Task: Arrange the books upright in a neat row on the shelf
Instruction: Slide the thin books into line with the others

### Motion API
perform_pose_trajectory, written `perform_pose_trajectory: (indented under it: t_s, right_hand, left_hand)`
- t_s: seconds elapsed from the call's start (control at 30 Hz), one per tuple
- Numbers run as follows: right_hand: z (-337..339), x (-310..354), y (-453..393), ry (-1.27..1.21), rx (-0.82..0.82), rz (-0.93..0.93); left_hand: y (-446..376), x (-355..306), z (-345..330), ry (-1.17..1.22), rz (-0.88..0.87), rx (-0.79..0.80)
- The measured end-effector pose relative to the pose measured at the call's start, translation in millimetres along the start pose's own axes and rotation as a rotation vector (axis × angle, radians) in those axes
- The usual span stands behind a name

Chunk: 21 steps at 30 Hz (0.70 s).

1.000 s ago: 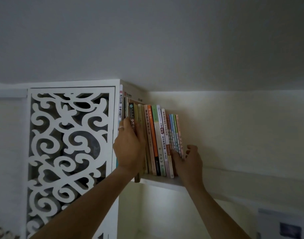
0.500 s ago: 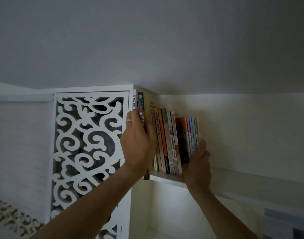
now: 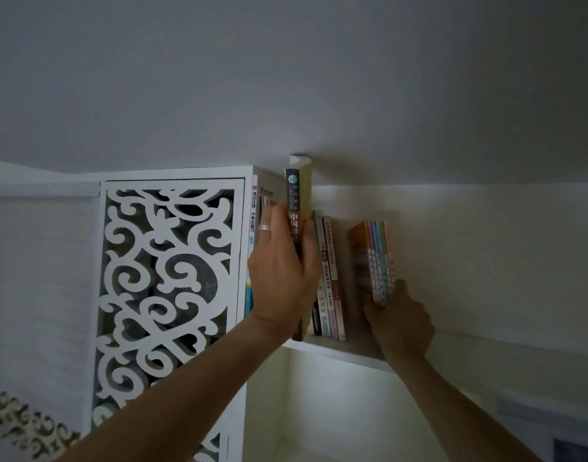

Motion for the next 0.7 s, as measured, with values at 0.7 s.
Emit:
perform_pose_trajectory:
  t_s: [0.7]
  right_hand:
    - [15.0,-60.8,-11.3,-0.059,-0.017,-0.126]
  left_hand:
    - [35.8,17.6,-80.8,0.032,0.147,0.123]
Point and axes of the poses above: each hand's wrist, its own y-axis away from the middle knuckle, its own z-axis out of the back of the hand, x = y × z, the point moved 7 cm from there along -y, towards the middle knuckle, and after that the axes turned 2 degrees about z, right-handed, at the moved point
